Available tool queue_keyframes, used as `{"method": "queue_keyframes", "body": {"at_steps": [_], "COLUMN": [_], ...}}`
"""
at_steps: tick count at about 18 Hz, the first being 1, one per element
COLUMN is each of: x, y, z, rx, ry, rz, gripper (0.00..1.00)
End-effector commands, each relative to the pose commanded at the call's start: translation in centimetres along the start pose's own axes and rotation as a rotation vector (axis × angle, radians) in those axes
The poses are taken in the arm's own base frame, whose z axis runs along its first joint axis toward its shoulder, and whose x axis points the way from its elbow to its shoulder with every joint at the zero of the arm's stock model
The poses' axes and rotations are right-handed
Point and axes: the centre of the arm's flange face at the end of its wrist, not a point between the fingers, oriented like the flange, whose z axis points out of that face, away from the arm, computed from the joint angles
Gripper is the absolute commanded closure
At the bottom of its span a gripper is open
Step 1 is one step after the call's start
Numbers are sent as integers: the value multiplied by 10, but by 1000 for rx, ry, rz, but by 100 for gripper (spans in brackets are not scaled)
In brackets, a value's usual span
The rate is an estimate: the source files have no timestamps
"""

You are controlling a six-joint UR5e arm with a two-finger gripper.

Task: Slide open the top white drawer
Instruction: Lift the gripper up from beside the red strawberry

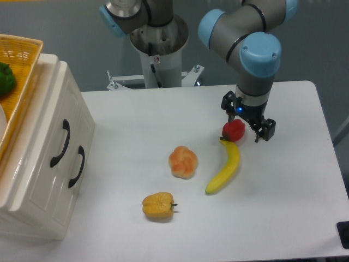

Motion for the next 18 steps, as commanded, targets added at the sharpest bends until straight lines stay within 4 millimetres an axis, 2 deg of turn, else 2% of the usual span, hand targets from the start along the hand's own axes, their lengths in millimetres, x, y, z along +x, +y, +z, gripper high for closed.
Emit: {"method": "queue_keyframes", "body": {"at_steps": [8,12,18], "x": [11,23,32], "y": [-6,-30,-61], "z": [6,9,-2], "rx": [-4,-6,9], "ry": [19,24,7], "rz": [-68,-159,-348], "gripper": [0,0,0]}}
